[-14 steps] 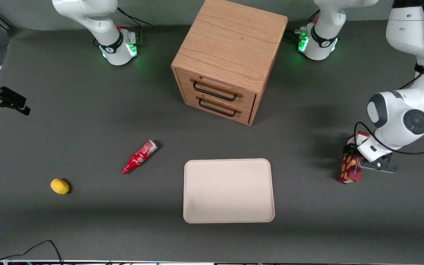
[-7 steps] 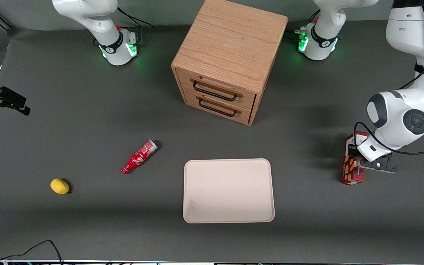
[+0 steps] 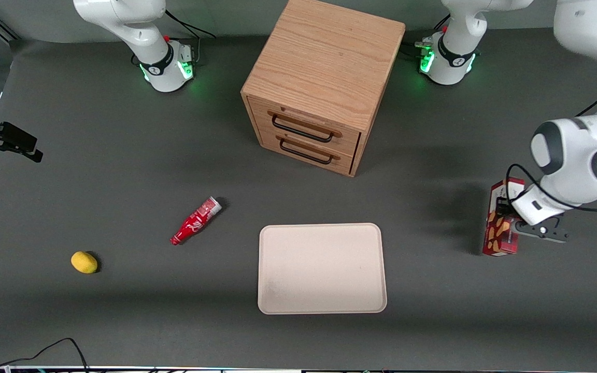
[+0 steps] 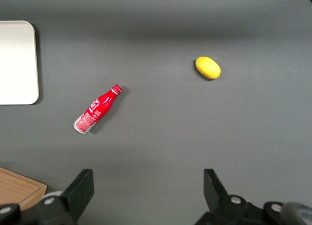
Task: Place red cookie box on tray
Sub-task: 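Lift the shortbread box up off the table with the left gripper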
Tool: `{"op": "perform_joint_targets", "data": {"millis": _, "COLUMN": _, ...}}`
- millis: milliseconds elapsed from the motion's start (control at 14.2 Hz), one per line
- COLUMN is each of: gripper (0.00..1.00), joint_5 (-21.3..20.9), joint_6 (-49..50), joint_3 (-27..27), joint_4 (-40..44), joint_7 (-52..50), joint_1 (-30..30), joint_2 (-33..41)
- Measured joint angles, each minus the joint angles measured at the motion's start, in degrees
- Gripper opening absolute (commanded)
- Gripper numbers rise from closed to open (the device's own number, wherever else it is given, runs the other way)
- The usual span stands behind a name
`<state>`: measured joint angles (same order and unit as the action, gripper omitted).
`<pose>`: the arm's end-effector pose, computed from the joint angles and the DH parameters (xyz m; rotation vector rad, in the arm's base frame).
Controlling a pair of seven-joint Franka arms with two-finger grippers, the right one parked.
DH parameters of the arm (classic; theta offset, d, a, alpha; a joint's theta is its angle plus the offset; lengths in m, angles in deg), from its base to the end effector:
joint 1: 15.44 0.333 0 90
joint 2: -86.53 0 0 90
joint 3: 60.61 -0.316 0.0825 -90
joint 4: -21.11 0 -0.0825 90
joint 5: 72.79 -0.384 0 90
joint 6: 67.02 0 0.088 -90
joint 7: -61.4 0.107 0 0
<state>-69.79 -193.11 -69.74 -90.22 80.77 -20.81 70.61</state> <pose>0.6065 0.0340 0.3407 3.1158 -0.3866 -0.0254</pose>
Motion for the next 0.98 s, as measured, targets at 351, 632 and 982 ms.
{"op": "perform_joint_targets", "data": {"millis": 351, "gripper": 0.00, "joint_5": -0.05, "joint_6": 28.92, "joint_3": -0.01, "joint_4": 20.74, "joint_7": 0.00, "joint_1": -0.38, "joint_2": 4.35}}
{"op": "perform_joint_targets", "data": {"millis": 632, "gripper": 0.00, "joint_5": -0.05, "joint_6": 39.93, "joint_3": 0.00, "joint_4": 31.96, "joint_7": 0.00, "joint_1": -0.92, "joint_2": 4.03}}
{"op": "perform_joint_targets", "data": {"millis": 982, "gripper": 0.00, "joint_5": 0.37, "joint_6": 42.15, "joint_3": 0.37, "joint_4": 40.39, "joint_7": -2.77, "joint_1": -3.39, "joint_2": -1.55}}
